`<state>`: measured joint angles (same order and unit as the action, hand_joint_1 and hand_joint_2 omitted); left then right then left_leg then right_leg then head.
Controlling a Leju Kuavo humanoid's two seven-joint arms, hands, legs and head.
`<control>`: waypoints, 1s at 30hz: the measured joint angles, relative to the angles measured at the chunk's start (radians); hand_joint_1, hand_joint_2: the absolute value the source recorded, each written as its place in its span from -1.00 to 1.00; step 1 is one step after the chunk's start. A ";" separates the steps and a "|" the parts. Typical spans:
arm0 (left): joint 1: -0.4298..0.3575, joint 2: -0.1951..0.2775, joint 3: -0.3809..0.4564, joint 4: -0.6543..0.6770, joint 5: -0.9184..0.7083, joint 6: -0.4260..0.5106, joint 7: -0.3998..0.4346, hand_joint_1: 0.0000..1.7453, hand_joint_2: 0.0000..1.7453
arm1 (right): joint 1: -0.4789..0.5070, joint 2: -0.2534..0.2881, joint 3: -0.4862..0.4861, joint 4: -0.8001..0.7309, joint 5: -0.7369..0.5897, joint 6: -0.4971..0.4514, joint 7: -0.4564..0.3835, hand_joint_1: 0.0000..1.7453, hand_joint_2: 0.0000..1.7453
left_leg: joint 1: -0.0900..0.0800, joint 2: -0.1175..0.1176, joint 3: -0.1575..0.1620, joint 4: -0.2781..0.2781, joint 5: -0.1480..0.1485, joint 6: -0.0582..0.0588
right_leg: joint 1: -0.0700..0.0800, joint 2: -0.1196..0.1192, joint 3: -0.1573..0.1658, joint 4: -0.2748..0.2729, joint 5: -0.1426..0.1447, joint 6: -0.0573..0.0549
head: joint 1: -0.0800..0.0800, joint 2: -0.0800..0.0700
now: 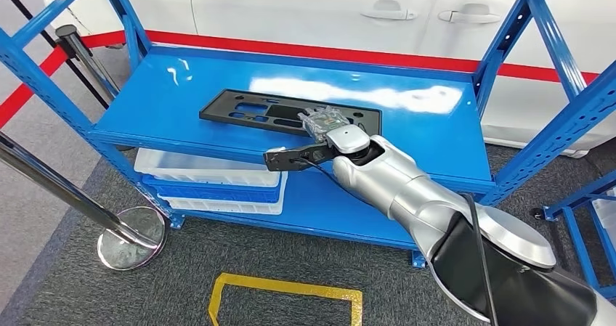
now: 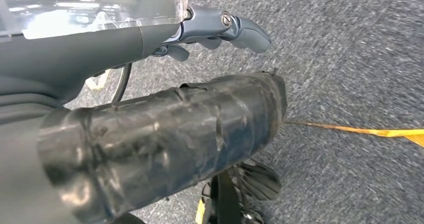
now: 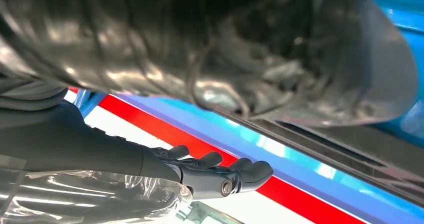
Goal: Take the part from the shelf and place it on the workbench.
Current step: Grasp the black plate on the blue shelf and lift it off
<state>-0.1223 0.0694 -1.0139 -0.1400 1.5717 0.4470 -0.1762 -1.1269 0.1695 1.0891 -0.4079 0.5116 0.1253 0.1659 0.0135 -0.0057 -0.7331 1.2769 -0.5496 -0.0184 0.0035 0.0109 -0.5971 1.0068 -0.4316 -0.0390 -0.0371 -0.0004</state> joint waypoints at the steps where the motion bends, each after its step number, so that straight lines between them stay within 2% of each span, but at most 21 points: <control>1: 0.001 0.000 0.000 0.000 0.000 0.000 0.000 -1.00 -1.00 | 0.001 0.000 0.000 0.000 0.000 0.000 0.000 -1.00 -1.00 | 0.000 0.000 0.012 -0.040 0.036 0.001 | 0.000 0.001 0.004 0.003 -0.005 0.000 | 0.000 0.000; 2: 0.001 0.000 0.000 0.000 0.000 0.000 0.000 -1.00 -1.00 | 0.002 0.000 0.000 0.000 0.000 0.000 0.000 -1.00 -1.00 | 0.000 0.001 0.037 -0.105 0.078 0.003 | 0.000 0.002 0.008 0.006 -0.010 0.002 | 0.000 0.000; 3: 0.001 0.000 0.000 0.000 0.000 0.000 0.000 -1.00 -1.00 | 0.001 0.000 0.000 0.000 0.001 0.000 0.000 -1.00 -1.00 | -0.002 0.001 0.066 -0.167 0.108 0.007 | 0.002 0.002 0.011 0.009 -0.016 0.004 | 0.000 0.000; 4: -0.001 0.000 0.000 0.001 0.000 0.000 0.000 -1.00 -1.00 | 0.000 -0.001 0.000 0.000 0.002 0.001 0.001 -1.00 -1.00 | -0.004 0.000 0.089 -0.218 0.124 0.011 | 0.003 0.002 0.012 0.012 -0.021 0.008 | 0.000 0.000; 6: -0.003 0.000 -0.001 0.001 0.000 0.001 0.000 -1.00 -1.00 | 0.000 -0.002 0.000 0.001 0.005 0.005 0.002 -1.00 -1.00 | -0.009 -0.001 0.106 -0.253 0.120 0.019 | 0.005 0.002 0.009 0.015 -0.024 0.015 | 0.001 0.000; 9: -0.003 0.000 -0.002 0.001 0.000 0.001 0.001 -1.00 -1.00 | 0.001 -0.004 0.000 0.002 0.008 0.007 0.006 -1.00 -1.00 | -0.003 -0.001 0.115 -0.265 0.119 0.033 | 0.005 0.001 0.005 0.028 -0.038 0.030 | 0.002 0.000; 11: -0.002 0.000 -0.002 0.002 0.000 0.002 0.002 -1.00 -1.00 | 0.001 -0.008 0.000 0.002 0.009 0.008 0.006 -1.00 -1.00 | 0.000 0.001 0.124 -0.272 0.117 0.042 | 0.002 -0.001 -0.034 0.111 -0.079 0.040 | 0.004 0.000; 13: -0.002 0.000 -0.002 0.002 0.000 0.003 0.004 -1.00 -1.00 | 0.006 -0.012 0.000 0.003 0.009 0.008 0.006 -1.00 -1.00 | 0.000 0.001 0.128 -0.272 0.113 0.049 | -0.003 -0.002 -0.109 0.244 -0.129 0.046 | 0.005 0.000; 14: -0.003 0.000 -0.002 0.002 0.000 0.003 0.004 -1.00 -1.00 | 0.010 -0.014 0.000 0.004 0.009 0.009 0.006 -1.00 -0.50 | 0.000 0.000 0.130 -0.271 0.111 0.050 | -0.005 -0.002 -0.140 0.290 -0.136 0.048 | 0.005 0.000; 15: -0.003 0.000 -0.002 0.002 0.000 0.003 0.005 -1.00 -1.00 | 0.014 -0.016 0.000 0.005 0.009 0.009 0.006 -1.00 0.00 | 0.000 -0.001 0.132 -0.270 0.108 0.050 | -0.008 -0.003 -0.155 0.303 -0.126 0.049 | 0.005 0.000; 16: -0.002 0.000 -0.002 0.002 0.000 0.003 0.006 -1.00 -1.00 | 0.016 -0.017 0.000 0.005 0.009 0.010 0.006 -1.00 0.50 | 0.001 -0.002 0.135 -0.267 0.103 0.049 | -0.010 -0.003 -0.150 0.277 -0.096 0.049 | 0.005 0.000; 17: -0.002 0.000 -0.002 0.002 0.000 0.003 0.006 -1.00 -1.00 | 0.017 -0.017 0.000 0.006 0.009 0.010 0.006 -1.00 1.00 | 0.001 -0.002 0.140 -0.265 0.098 0.047 | -0.012 -0.003 -0.127 0.217 -0.054 0.048 | 0.005 0.000; 19: -0.002 0.000 -0.002 0.002 0.000 0.003 0.007 -1.00 -1.00 | 0.016 -0.018 0.000 0.006 0.009 0.010 0.006 -1.00 1.00 | -0.001 -0.003 0.146 -0.258 0.087 0.040 | -0.010 -0.002 -0.066 0.087 0.002 0.045 | 0.005 0.000; 20: -0.002 0.000 -0.002 0.002 0.000 0.004 0.007 -1.00 -1.00 | 0.016 -0.019 0.000 0.006 0.009 0.010 0.006 -1.00 1.00 | -0.002 -0.004 0.146 -0.256 0.084 0.035 | -0.009 -0.002 -0.047 0.049 0.010 0.042 | 0.004 0.000; 22: -0.003 0.001 -0.003 0.002 0.000 0.004 0.007 -1.00 -1.00 | 0.017 -0.019 0.000 0.006 0.009 0.010 0.006 -1.00 0.00 | -0.003 -0.004 0.145 -0.256 0.081 0.025 | -0.005 -0.001 -0.037 0.028 0.005 0.036 | 0.003 0.000; 24: -0.003 0.000 -0.003 0.002 0.000 0.004 0.006 -1.00 -1.00 | 0.018 -0.020 0.000 0.006 0.009 0.010 0.006 -1.00 -1.00 | 0.000 -0.003 0.143 -0.251 0.072 0.015 | -0.007 0.000 -0.032 0.023 0.006 0.024 | 0.002 0.000; 25: -0.003 0.000 -0.003 0.002 0.000 0.004 0.006 -1.00 -1.00 | 0.018 -0.021 0.000 0.006 0.010 0.010 0.006 -1.00 -0.50 | 0.002 -0.002 0.137 -0.234 0.059 0.011 | -0.008 0.001 -0.028 0.018 0.006 0.018 | 0.002 0.000; 26: -0.003 0.000 -0.003 0.002 0.000 0.004 0.005 -1.00 -1.00 | 0.018 -0.021 0.000 0.005 0.011 0.010 0.006 -1.00 0.00 | 0.003 -0.001 0.117 -0.190 0.036 0.008 | -0.009 0.000 -0.023 0.015 0.006 0.013 | 0.000 0.000; 28: -0.004 0.001 -0.004 0.002 0.000 0.004 0.004 -1.00 -1.00 | 0.019 -0.021 0.000 0.006 0.013 0.011 0.006 -1.00 1.00 | 0.003 0.000 0.051 -0.058 -0.019 0.003 | -0.007 0.000 -0.018 0.015 0.001 0.006 | -0.002 0.000; 29: -0.003 0.002 -0.004 0.002 0.000 0.004 0.004 -1.00 -1.00 | 0.022 -0.021 0.000 0.006 0.014 0.012 0.006 -1.00 1.00 | 0.003 0.000 0.014 0.004 -0.037 0.002 | -0.006 0.000 -0.016 0.016 -0.002 0.003 | -0.002 0.000; 30: -0.002 0.003 -0.004 0.002 0.000 0.004 0.004 -1.00 -1.00 | 0.024 -0.021 0.000 0.006 0.015 0.012 0.006 -1.00 1.00 | 0.003 0.000 -0.007 0.033 -0.035 0.001 | -0.005 0.000 -0.014 0.018 -0.005 0.002 | -0.002 0.000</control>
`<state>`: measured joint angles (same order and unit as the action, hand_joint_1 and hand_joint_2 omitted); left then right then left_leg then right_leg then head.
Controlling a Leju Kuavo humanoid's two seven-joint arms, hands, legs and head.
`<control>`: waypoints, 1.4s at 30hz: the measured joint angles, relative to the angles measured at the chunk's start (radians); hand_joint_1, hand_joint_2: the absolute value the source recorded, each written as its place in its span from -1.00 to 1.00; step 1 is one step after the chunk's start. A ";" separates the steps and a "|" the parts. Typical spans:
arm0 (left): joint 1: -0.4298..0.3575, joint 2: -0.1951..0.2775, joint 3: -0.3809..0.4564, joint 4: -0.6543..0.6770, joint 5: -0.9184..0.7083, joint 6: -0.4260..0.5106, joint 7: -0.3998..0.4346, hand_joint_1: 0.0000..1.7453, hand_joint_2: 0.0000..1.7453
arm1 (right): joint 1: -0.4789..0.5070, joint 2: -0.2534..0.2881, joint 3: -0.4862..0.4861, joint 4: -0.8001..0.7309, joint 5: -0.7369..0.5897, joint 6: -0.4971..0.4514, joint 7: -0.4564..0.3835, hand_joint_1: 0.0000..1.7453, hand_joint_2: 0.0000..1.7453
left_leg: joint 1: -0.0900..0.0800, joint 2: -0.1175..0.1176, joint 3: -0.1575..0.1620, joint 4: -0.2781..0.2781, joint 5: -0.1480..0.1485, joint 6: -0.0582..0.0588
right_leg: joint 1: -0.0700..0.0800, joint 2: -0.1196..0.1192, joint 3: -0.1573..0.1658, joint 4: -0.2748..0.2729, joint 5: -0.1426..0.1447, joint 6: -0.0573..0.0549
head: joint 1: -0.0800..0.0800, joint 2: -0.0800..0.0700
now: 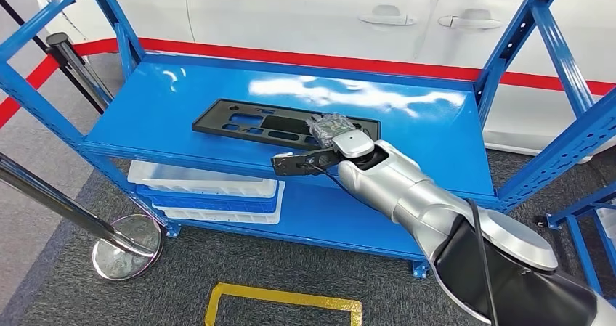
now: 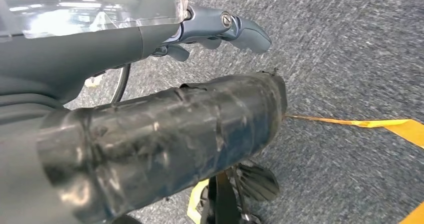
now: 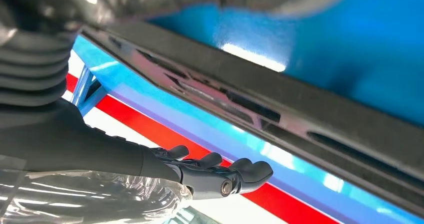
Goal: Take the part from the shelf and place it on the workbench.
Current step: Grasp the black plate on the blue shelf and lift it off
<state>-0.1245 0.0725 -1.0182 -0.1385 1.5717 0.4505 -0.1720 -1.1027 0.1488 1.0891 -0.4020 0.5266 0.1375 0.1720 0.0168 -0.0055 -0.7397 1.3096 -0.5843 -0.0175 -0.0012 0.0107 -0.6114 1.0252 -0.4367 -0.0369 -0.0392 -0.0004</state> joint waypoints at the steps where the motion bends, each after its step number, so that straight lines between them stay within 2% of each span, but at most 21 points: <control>1: 0.001 0.000 0.000 0.000 0.000 0.000 0.000 -1.00 -1.00 | 0.002 0.000 0.000 0.000 0.001 0.001 0.000 -1.00 1.00 | 0.000 0.000 -0.003 -0.011 0.023 0.000 | 0.001 0.001 0.002 0.003 -0.004 0.000 | 0.000 0.000; 3: 0.001 0.000 0.000 0.000 0.000 0.000 0.000 -1.00 -1.00 | 0.004 0.000 0.000 0.000 0.004 0.001 0.000 -1.00 1.00 | 0.000 0.001 0.040 -0.128 0.103 0.004 | 0.001 0.001 0.010 0.010 -0.016 0.003 | 0.000 0.000; 5: -0.001 0.001 0.000 0.000 0.000 0.000 -0.001 -1.00 -1.00 | 0.003 0.000 0.000 0.000 0.008 0.002 0.000 -1.00 1.00 | -0.005 0.000 0.092 -0.240 0.146 0.010 | 0.004 0.002 0.013 0.015 -0.025 0.009 | 0.000 0.000; 9: -0.003 0.002 -0.002 0.000 0.000 -0.001 -0.002 -1.00 -1.00 | 0.004 -0.001 0.000 0.000 0.012 0.004 -0.003 -1.00 1.00 | -0.006 -0.002 0.112 -0.279 0.142 0.025 | 0.006 0.001 0.013 0.015 -0.031 0.024 | 0.001 0.000; 11: -0.002 0.002 -0.002 0.000 0.000 -0.002 -0.003 -1.00 -1.00 | 0.004 -0.001 0.000 0.000 0.014 0.005 -0.005 -1.00 1.00 | -0.002 0.000 0.122 -0.288 0.143 0.035 | 0.006 0.000 -0.005 0.055 -0.056 0.034 | 0.004 0.000; 14: -0.003 0.002 -0.002 0.000 0.000 -0.002 -0.004 -1.00 -1.00 | 0.008 -0.002 0.000 0.001 0.015 0.007 -0.005 -1.00 1.00 | -0.002 0.000 0.131 -0.292 0.138 0.047 | 0.001 -0.002 -0.102 0.235 -0.127 0.044 | 0.008 0.000; 15: -0.003 0.002 -0.002 0.000 0.000 -0.002 -0.004 -1.00 -1.00 | 0.011 -0.002 0.000 0.001 0.015 0.008 -0.006 -1.00 1.00 | -0.002 0.000 0.133 -0.291 0.135 0.049 | -0.001 -0.002 -0.132 0.279 -0.134 0.046 | 0.009 0.000; 16: -0.003 0.002 -0.002 0.000 0.000 -0.002 -0.004 -1.00 -1.00 | 0.014 -0.003 0.000 0.001 0.015 0.009 -0.006 -1.00 1.00 | -0.002 -0.001 0.136 -0.289 0.132 0.049 | -0.003 -0.002 -0.145 0.288 -0.121 0.046 | 0.009 0.000; 17: -0.003 0.002 -0.002 0.000 0.000 -0.002 -0.004 -1.00 -1.00 | 0.015 -0.003 0.000 0.002 0.015 0.009 -0.006 -0.90 1.00 | -0.002 -0.002 0.139 -0.287 0.128 0.049 | -0.006 -0.003 -0.138 0.259 -0.090 0.046 | 0.009 0.000; 19: -0.002 0.002 -0.002 0.000 0.000 -0.003 -0.005 -1.00 -1.00 | 0.014 -0.003 0.000 0.002 0.015 0.010 -0.007 -0.65 1.00 | -0.002 -0.004 0.148 -0.283 0.118 0.043 | -0.008 -0.003 -0.085 0.132 -0.014 0.043 | 0.009 0.000; 20: -0.002 0.002 -0.002 0.000 0.000 -0.004 -0.005 -1.00 -1.00 | 0.013 -0.003 0.000 0.002 0.016 0.011 -0.009 -0.30 1.00 | -0.003 -0.004 0.150 -0.281 0.113 0.039 | -0.006 -0.002 -0.057 0.074 0.006 0.040 | 0.008 0.000; 23: -0.003 0.002 -0.001 0.000 0.000 -0.010 -0.012 -1.00 -1.00 | 0.012 -0.003 0.000 0.002 0.021 0.013 -0.018 0.65 1.00 | -0.005 -0.005 0.148 -0.283 0.111 0.023 | -0.001 0.000 -0.031 0.018 0.009 0.031 | 0.008 0.000; 26: -0.002 0.001 0.000 0.000 -0.003 -0.015 -0.018 -1.00 -1.00 | 0.014 -0.002 0.000 0.002 0.025 0.013 -0.024 1.00 1.00 | -0.002 -0.002 0.137 -0.255 0.086 0.009 | -0.005 0.001 -0.022 0.005 0.012 0.015 | 0.008 0.000; 29: -0.003 0.001 0.000 0.000 -0.004 -0.016 -0.023 -1.00 -1.00 | 0.015 0.000 0.000 0.002 0.026 0.013 -0.030 1.00 1.00 | 0.000 0.000 0.056 -0.086 0.012 -0.004 | -0.006 -0.001 -0.012 0.000 0.008 0.000 | 0.005 0.000; 31: 0.000 0.002 0.000 0.000 -0.003 -0.016 -0.027 -1.00 -1.00 | 0.016 0.000 0.000 0.002 0.027 0.011 -0.033 1.00 1.00 | 0.004 0.000 0.008 -0.007 0.002 -0.015 | -0.006 -0.002 -0.007 0.002 0.003 -0.005 | 0.005 0.000; 32: 0.002 0.002 0.000 0.000 -0.002 -0.016 -0.028 -1.00 -1.00 | 0.016 0.000 0.000 0.002 0.027 0.010 -0.034 1.00 1.00 | 0.008 0.000 0.008 -0.018 0.023 -0.020 | -0.007 -0.002 -0.004 0.004 0.000 -0.006 | 0.005 0.000; 33: 0.002 0.002 0.000 0.000 -0.002 -0.016 -0.029 -1.00 -1.00 | 0.016 0.000 0.000 0.002 0.028 0.007 -0.035 1.00 1.00 | 0.013 0.001 0.028 -0.068 0.059 -0.025 | -0.009 -0.001 -0.001 0.007 -0.004 -0.005 | 0.005 0.000; 35: 0.002 0.002 0.000 0.000 -0.001 -0.017 -0.031 -1.00 -1.00 | 0.014 0.000 0.000 0.002 0.029 0.004 -0.036 1.00 1.00 | 0.020 0.003 0.090 -0.208 0.122 -0.040 | -0.008 0.001 0.003 0.017 -0.015 0.003 | 0.003 0.000; 36: 0.001 0.002 0.000 0.000 -0.001 -0.017 -0.032 -1.00 -1.00 | 0.012 -0.001 0.000 0.002 0.029 0.003 -0.036 1.00 1.00 | 0.022 0.003 0.113 -0.256 0.137 -0.038 | -0.005 0.002 0.003 0.022 -0.020 0.007 | 0.003 0.000; 39: 0.000 0.001 0.000 0.000 -0.001 -0.018 -0.032 -1.00 -1.00 | 0.008 -0.002 0.000 0.002 0.030 0.002 -0.036 1.00 1.00 | 0.019 0.002 0.128 -0.281 0.135 -0.019 | 0.002 0.004 0.002 0.024 -0.023 0.013 | 0.002 0.000; 42: 0.000 0.001 0.000 0.000 0.000 -0.018 -0.034 -1.00 -1.00 | 0.011 -0.002 0.000 0.002 0.030 0.000 -0.039 1.00 1.00 | 0.013 0.000 0.129 -0.282 0.132 -0.017 | 0.001 0.003 0.007 0.017 -0.022 0.015 | 0.002 0.000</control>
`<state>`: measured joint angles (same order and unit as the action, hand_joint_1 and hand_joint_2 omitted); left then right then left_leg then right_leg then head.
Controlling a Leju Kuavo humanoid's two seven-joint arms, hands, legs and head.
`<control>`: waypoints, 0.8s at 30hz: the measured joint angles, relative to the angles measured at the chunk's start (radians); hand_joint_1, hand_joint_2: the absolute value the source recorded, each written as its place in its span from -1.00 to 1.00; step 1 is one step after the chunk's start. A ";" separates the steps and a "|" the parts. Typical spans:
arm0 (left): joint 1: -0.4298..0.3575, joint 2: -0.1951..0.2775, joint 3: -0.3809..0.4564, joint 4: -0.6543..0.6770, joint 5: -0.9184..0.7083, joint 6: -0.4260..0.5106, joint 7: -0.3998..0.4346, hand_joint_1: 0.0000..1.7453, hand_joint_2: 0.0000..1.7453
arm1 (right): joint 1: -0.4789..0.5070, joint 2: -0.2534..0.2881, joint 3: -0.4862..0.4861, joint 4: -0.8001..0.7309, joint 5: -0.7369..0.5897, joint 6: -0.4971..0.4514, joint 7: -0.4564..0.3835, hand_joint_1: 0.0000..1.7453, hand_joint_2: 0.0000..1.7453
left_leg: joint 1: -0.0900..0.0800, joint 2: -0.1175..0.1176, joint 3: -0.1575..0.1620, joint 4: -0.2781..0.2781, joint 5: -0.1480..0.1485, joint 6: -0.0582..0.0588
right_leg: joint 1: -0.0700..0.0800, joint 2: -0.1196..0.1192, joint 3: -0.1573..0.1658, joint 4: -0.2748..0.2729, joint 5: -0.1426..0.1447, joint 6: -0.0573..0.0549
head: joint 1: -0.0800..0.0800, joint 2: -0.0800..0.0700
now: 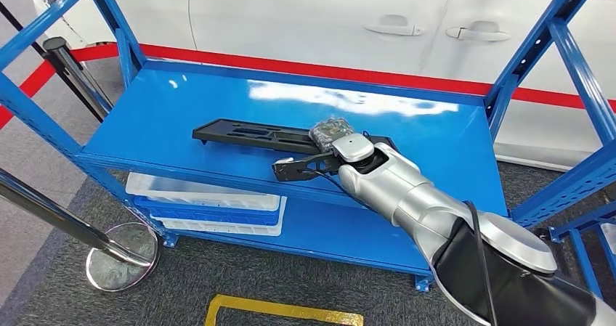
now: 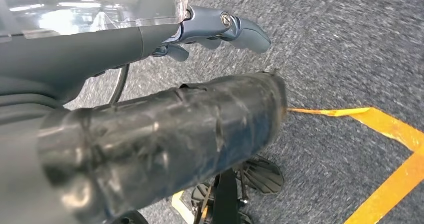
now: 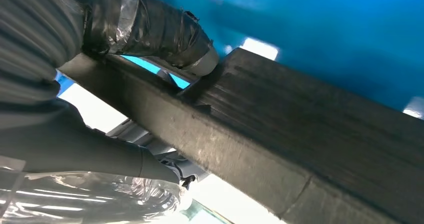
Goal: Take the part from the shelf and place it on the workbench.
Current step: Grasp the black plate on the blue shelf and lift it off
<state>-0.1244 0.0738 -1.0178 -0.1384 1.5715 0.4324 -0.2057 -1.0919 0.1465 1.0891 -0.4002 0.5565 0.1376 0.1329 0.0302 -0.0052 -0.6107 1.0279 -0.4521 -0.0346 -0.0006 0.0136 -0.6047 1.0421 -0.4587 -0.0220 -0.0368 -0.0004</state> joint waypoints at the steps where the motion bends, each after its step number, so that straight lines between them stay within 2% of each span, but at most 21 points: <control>1: 0.000 0.000 0.000 0.000 0.000 0.000 -0.001 -1.00 -1.00 | 0.001 0.000 0.000 0.000 0.000 -0.001 -0.002 1.00 1.00 | -0.001 0.000 0.000 0.000 -0.001 0.001 | 0.000 0.000 0.001 -0.002 0.000 0.001 | 0.000 0.000; 9: -0.001 0.001 0.000 0.000 0.000 0.000 -0.007 -1.00 -1.00 | 0.010 0.001 0.000 -0.003 0.014 -0.051 -0.028 1.00 1.00 | -0.002 -0.001 0.000 0.000 -0.003 0.006 | -0.004 0.000 0.002 -0.005 0.001 0.007 | 0.000 0.000; 13: -0.001 0.000 0.000 0.000 0.000 0.011 -0.006 -1.00 -1.00 | 0.019 0.009 0.000 -0.022 0.074 -0.199 -0.033 1.00 1.00 | -0.002 -0.001 0.001 -0.002 -0.002 0.008 | -0.005 0.000 0.001 -0.005 0.001 0.008 | 0.000 0.000; 15: -0.002 -0.003 0.000 0.000 0.000 0.020 -0.006 -1.00 -1.00 | 0.020 0.014 0.000 -0.053 0.173 -0.292 0.000 1.00 1.00 | -0.002 -0.001 0.001 -0.004 -0.001 0.008 | -0.005 0.000 0.000 -0.005 0.001 0.008 | 0.000 0.000; 17: -0.002 -0.007 0.000 0.000 0.000 0.030 -0.006 -1.00 -1.00 | 0.021 0.016 -0.004 -0.112 0.347 -0.358 0.061 1.00 1.00 | -0.002 0.000 0.002 -0.006 -0.001 0.009 | -0.005 0.000 0.000 -0.005 0.001 0.008 | 0.000 0.000; 20: -0.003 -0.013 -0.002 0.000 -0.001 0.037 -0.006 -1.00 -1.00 | 0.035 0.013 -0.034 -0.232 0.611 -0.356 0.122 1.00 1.00 | -0.002 0.000 0.003 -0.007 -0.001 0.009 | -0.005 0.000 0.000 -0.005 0.000 0.008 | -0.001 0.000; 24: -0.004 -0.018 -0.006 0.000 -0.001 0.036 -0.006 -1.00 -1.00 | 0.073 0.010 -0.097 -0.379 0.751 -0.332 0.127 1.00 1.00 | -0.001 -0.001 0.003 -0.009 -0.001 0.009 | -0.005 0.000 0.000 -0.005 -0.001 0.008 | 0.000 0.000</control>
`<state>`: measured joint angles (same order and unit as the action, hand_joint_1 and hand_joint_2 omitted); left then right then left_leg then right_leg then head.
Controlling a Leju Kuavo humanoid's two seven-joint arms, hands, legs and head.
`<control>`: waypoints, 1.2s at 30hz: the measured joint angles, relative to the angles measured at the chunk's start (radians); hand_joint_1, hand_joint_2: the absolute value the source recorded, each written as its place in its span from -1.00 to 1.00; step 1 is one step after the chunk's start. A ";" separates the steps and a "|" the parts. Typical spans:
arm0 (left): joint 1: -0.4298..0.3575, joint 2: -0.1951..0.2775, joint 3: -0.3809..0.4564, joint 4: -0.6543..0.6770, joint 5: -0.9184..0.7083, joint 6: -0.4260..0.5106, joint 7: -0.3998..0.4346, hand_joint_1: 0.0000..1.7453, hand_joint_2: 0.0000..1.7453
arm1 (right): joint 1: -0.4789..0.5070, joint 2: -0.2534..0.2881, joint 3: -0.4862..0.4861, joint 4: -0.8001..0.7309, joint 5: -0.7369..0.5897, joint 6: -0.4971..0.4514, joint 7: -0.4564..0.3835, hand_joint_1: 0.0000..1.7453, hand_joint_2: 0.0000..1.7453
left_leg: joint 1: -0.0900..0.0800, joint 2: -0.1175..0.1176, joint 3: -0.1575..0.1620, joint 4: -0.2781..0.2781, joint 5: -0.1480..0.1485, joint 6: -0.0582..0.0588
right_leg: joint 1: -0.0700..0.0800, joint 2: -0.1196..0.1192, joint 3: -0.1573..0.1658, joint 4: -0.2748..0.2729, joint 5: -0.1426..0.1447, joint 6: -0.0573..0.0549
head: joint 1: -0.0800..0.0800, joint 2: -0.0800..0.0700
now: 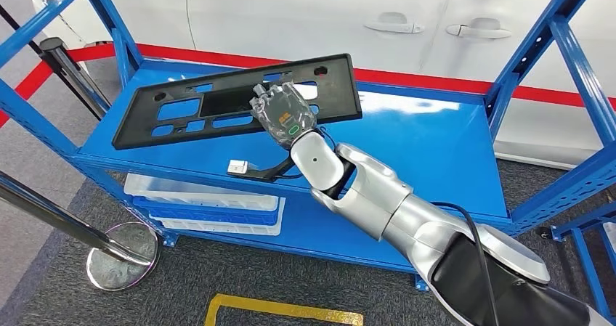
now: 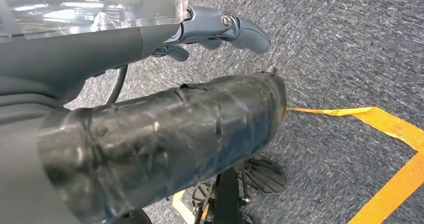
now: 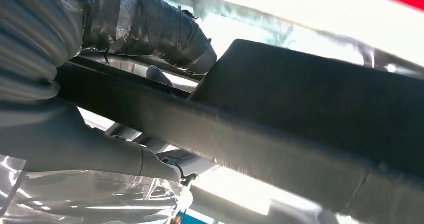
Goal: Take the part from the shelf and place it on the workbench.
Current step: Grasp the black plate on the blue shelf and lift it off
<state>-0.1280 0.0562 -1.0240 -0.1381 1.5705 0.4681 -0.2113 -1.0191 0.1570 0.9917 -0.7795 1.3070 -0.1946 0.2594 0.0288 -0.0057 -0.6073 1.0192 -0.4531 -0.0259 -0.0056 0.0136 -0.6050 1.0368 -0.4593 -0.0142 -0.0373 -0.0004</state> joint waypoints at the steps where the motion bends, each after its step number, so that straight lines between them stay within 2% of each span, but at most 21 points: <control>1: 0.000 0.000 -0.002 0.000 0.000 -0.002 -0.001 -1.00 -0.50 | 0.006 -0.002 -0.014 -0.037 0.025 0.002 -0.001 1.00 1.00 | 0.000 0.000 0.000 0.000 0.000 0.000 | 0.000 0.000 0.000 0.000 0.000 0.000 | 0.000 0.000; 4: -0.001 -0.001 -0.014 0.000 -0.002 -0.007 -0.005 -1.00 1.00 | 0.018 -0.008 -0.051 -0.141 0.070 0.012 -0.004 1.00 1.00 | 0.000 0.001 0.000 -0.001 0.000 0.000 | 0.000 0.000 0.000 0.000 0.000 0.000 | 0.000 0.000; 11: -0.001 -0.001 -0.031 0.002 -0.002 -0.037 -0.023 -1.00 1.00 | 0.022 -0.027 -0.107 -0.332 0.079 0.088 -0.006 1.00 1.00 | 0.000 0.000 0.001 0.000 0.000 0.000 | 0.000 0.000 0.000 0.000 0.000 0.000 | 0.000 0.000; 16: 0.000 0.000 -0.038 0.002 -0.002 -0.059 -0.039 -1.00 1.00 | 0.022 -0.046 -0.133 -0.419 0.032 0.125 -0.006 1.00 1.00 | 0.000 0.000 0.001 0.000 0.000 0.000 | -0.001 0.000 0.000 0.000 0.000 0.000 | 0.000 0.000; 26: 0.001 0.000 -0.046 0.002 -0.007 -0.083 -0.009 -1.00 1.00 | 0.017 -0.070 -0.177 -0.523 -0.108 0.147 -0.007 1.00 1.00 | 0.000 0.000 0.000 0.000 0.000 0.000 | -0.001 0.000 0.000 0.000 0.000 0.000 | 0.000 0.000; 36: 0.002 0.000 -0.046 0.002 -0.002 -0.095 -0.019 -1.00 1.00 | 0.013 -0.092 -0.189 -0.570 -0.172 0.150 -0.025 1.00 1.00 | 0.000 0.000 0.000 0.000 0.000 0.000 | -0.001 0.000 0.000 0.000 0.000 0.000 | 0.000 0.000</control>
<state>-0.1260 0.0561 -1.0704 -0.1358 1.5683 0.3731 -0.2305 -1.0063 0.0648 0.8026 -1.3495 1.1347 -0.0441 0.2346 0.0286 -0.0054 -0.6068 1.0189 -0.4532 -0.0260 -0.0061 0.0139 -0.6047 1.0366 -0.4594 -0.0141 -0.0372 -0.0004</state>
